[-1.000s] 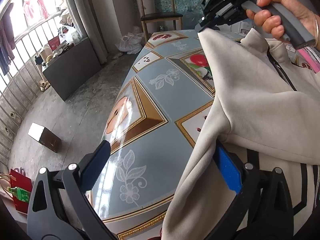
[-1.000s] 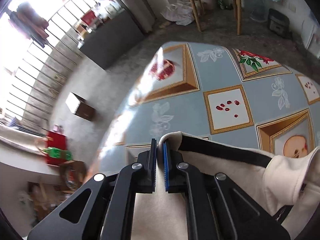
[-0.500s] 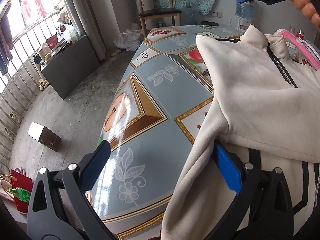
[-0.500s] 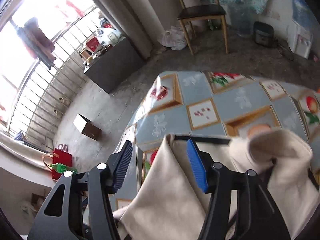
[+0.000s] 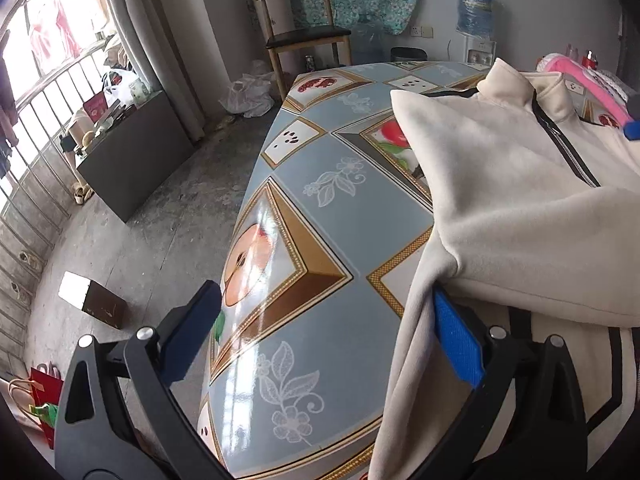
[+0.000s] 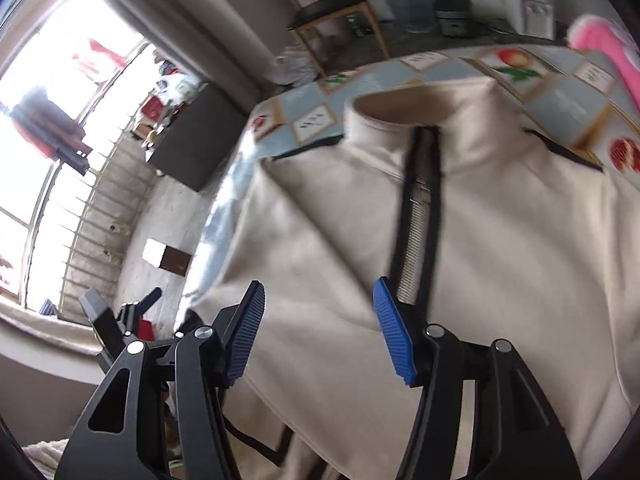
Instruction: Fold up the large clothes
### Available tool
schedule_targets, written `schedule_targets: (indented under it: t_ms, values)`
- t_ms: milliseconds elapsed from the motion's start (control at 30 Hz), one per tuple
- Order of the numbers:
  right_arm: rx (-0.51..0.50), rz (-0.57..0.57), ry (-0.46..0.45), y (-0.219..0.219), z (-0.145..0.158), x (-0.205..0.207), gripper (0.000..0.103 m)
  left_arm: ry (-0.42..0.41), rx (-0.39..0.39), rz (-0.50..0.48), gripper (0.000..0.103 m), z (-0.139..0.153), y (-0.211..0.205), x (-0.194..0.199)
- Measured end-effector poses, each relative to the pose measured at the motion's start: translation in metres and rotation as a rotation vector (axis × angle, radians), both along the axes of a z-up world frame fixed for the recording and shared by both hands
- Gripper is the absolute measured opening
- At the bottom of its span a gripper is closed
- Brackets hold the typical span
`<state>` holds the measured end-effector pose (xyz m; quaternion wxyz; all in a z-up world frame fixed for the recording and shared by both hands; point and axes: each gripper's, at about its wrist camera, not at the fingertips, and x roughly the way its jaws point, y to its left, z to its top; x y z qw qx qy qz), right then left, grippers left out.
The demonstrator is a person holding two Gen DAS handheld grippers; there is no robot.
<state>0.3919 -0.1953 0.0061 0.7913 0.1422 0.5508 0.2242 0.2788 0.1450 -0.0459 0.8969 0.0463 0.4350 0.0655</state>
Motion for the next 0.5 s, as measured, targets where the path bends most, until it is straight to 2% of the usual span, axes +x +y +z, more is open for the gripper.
schedule_targets:
  t_ms: [133, 233, 400, 500]
  values:
    - [-0.023, -0.031, 0.016, -0.015, -0.008, 0.001, 0.056, 0.013, -0.078, 0.050, 0.097, -0.004, 0.017, -0.003]
    - [-0.031, 0.011, 0.008, 0.000, -0.007, 0.008, 0.056, 0.027, -0.109, 0.072, 0.097, -0.010, 0.023, -0.004]
    - [-0.078, 0.155, -0.012, 0.075, -0.017, 0.043, 0.056, 0.047, -0.127, 0.103, 0.097, -0.017, 0.025, -0.006]
    - [-0.177, 0.224, -0.023, 0.119, -0.038, 0.065, 0.056, 0.050, -0.127, 0.111, 0.097, -0.018, 0.025, -0.007]
